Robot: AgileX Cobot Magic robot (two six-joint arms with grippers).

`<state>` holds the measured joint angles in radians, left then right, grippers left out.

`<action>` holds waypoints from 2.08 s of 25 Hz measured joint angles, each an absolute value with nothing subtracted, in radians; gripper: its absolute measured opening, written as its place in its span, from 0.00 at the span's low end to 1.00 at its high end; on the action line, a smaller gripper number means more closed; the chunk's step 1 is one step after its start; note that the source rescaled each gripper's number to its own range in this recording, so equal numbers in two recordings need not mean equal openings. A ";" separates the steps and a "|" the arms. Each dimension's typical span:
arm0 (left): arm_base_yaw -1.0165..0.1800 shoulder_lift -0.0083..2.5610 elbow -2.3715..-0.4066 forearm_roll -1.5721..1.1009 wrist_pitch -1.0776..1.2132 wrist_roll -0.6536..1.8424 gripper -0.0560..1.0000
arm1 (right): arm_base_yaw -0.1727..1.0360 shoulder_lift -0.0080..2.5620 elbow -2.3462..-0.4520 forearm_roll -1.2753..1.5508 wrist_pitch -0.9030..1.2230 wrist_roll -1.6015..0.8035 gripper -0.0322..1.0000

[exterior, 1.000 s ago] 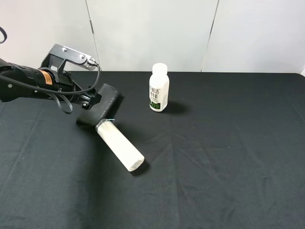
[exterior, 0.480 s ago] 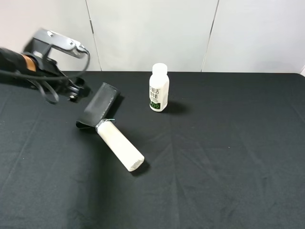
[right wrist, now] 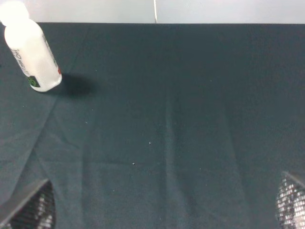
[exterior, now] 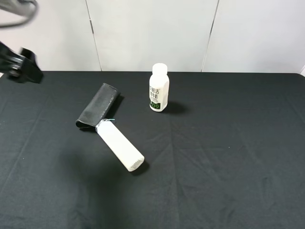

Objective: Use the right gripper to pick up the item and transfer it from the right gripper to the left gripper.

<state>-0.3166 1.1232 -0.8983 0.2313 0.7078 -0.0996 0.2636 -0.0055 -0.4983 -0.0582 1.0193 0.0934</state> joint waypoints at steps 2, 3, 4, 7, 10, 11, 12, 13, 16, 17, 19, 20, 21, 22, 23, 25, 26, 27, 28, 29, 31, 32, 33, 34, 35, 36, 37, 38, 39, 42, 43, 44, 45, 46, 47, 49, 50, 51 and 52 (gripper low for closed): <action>-0.317 1.070 -0.902 0.200 0.774 -0.098 1.00 | 0.264 -0.006 -0.498 -0.058 1.019 0.093 1.00; -0.317 1.041 -0.902 0.182 0.812 -0.095 1.00 | 0.264 -0.006 -0.498 -0.058 1.019 0.093 1.00; -0.317 1.012 -0.902 0.163 0.850 -0.091 1.00 | 0.264 -0.006 -0.498 -0.058 1.019 0.093 1.00; -0.317 0.930 -0.902 0.114 0.951 -0.081 1.00 | 0.264 -0.006 -0.498 -0.058 1.018 0.093 1.00; -0.317 0.844 -0.902 0.093 1.028 -0.080 1.00 | 0.264 -0.006 -0.498 -0.058 1.018 0.093 1.00; -0.317 0.813 -0.903 0.091 1.049 -0.079 1.00 | 0.264 -0.006 -0.498 -0.058 1.018 0.093 1.00; -0.317 0.780 -0.903 0.090 1.063 -0.079 1.00 | 0.264 -0.006 -0.498 -0.058 1.018 0.093 1.00; -0.317 0.752 -0.903 0.090 1.080 -0.079 1.00 | 0.264 -0.006 -0.498 -0.058 1.018 0.093 1.00; -0.317 0.645 -0.903 0.088 1.136 -0.080 1.00 | 0.264 -0.006 -0.498 -0.058 1.018 0.093 1.00; -0.317 0.615 -0.903 0.086 1.155 -0.080 1.00 | 0.264 -0.006 -0.498 -0.058 1.018 0.093 1.00; -0.317 0.541 -0.903 0.086 1.164 -0.080 1.00 | 0.264 -0.006 -0.498 -0.058 1.018 0.093 1.00; -0.317 0.511 -0.903 0.086 1.164 -0.080 1.00 | 0.264 -0.006 -0.498 -0.058 1.018 0.093 1.00; -0.317 0.477 -0.903 0.086 1.164 -0.080 1.00 | 0.264 -0.006 -0.498 -0.058 1.018 0.093 1.00; -0.317 0.442 -0.898 0.086 1.164 -0.080 1.00 | 0.264 -0.006 -0.498 -0.058 1.018 0.093 1.00; -0.317 0.407 -0.885 0.086 1.164 -0.080 1.00 | 0.264 -0.006 -0.498 -0.058 1.018 0.093 1.00; -0.317 0.340 -0.844 0.079 1.164 -0.082 1.00 | 0.264 -0.006 -0.498 -0.058 1.018 0.093 1.00; -0.317 0.305 -0.815 0.073 1.165 -0.083 1.00 | 0.264 -0.006 -0.498 -0.058 1.018 0.093 1.00; -0.317 0.276 -0.782 0.063 1.165 -0.083 1.00 | 0.264 -0.006 -0.498 -0.058 1.018 0.093 1.00; -0.317 0.241 -0.753 0.050 1.165 -0.083 1.00 | 0.264 -0.006 -0.498 -0.058 1.018 0.093 1.00; -0.317 0.210 -0.717 0.034 1.165 -0.083 1.00 | 0.264 -0.006 -0.498 -0.058 1.018 0.093 1.00; -0.317 0.157 -0.653 0.013 1.165 -0.079 1.00 | 0.264 -0.006 -0.498 -0.058 1.018 0.093 1.00; -0.317 0.132 -0.622 0.006 1.165 -0.074 1.00 | 0.264 -0.006 -0.498 -0.058 1.018 0.093 1.00; -0.317 0.108 -0.595 0.000 1.163 -0.065 1.00 | 0.264 -0.006 -0.498 -0.058 1.018 0.093 1.00; -0.317 0.090 -0.572 0.000 1.161 -0.057 1.00 | 0.264 -0.006 -0.498 -0.058 1.020 0.093 1.00; -0.317 0.069 -0.555 0.000 1.148 -0.051 1.00 | 0.264 -0.006 -0.498 -0.058 1.020 0.093 1.00; -0.317 0.050 -0.536 -0.006 1.127 -0.048 1.00 | 0.264 -0.006 -0.498 -0.058 1.020 0.093 1.00; -0.317 0.035 -0.519 -0.009 1.107 -0.044 1.00 | 0.264 -0.006 -0.498 -0.058 1.020 0.093 1.00; -0.317 0.026 -0.505 -0.013 1.084 -0.041 1.00 | 0.264 -0.006 -0.498 -0.058 1.020 0.093 1.00; -0.317 0.022 -0.499 -0.016 1.073 -0.039 1.00 | 0.264 -0.006 -0.498 -0.058 1.020 0.093 1.00; -0.317 0.020 -0.496 -0.017 1.062 -0.035 1.00 | 0.264 -0.006 -0.498 -0.058 1.020 0.093 1.00; -0.317 0.018 -0.496 -0.017 1.061 -0.035 1.00 | 0.264 -0.006 -0.498 -0.058 1.020 0.093 1.00; -0.317 0.018 -0.496 -0.017 1.059 -0.035 1.00 | 0.264 -0.006 -0.498 -0.058 1.020 0.093 1.00; -0.317 0.018 -0.496 -0.017 1.057 -0.035 1.00 | 0.264 -0.006 -0.498 -0.058 1.020 0.093 1.00; -0.317 0.018 -0.496 -0.017 1.054 -0.035 0.99 | 0.264 -0.006 -0.498 -0.058 1.020 0.093 1.00; -0.317 0.018 -0.496 -0.017 1.053 -0.035 0.99 | 0.264 -0.006 -0.498 -0.058 1.020 0.093 1.00; -0.317 0.018 -0.496 -0.017 1.052 -0.033 0.99 | 0.264 -0.006 -0.498 -0.058 1.020 0.093 1.00; -0.317 0.018 -0.496 -0.017 1.052 -0.033 0.99 | 0.260 -0.006 -0.498 -0.058 1.020 0.094 1.00; -0.311 0.018 -0.496 -0.017 1.051 -0.032 0.99 | 0.252 -0.006 -0.498 -0.058 1.020 0.094 1.00; -0.301 0.018 -0.496 -0.017 1.050 -0.032 0.99 | 0.236 -0.006 -0.498 -0.058 1.020 0.094 1.00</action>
<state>-0.3005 0.0184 -0.4964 -0.0166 1.0503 -0.0320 0.2359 -0.0055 -0.4983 -0.0582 1.0196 0.0943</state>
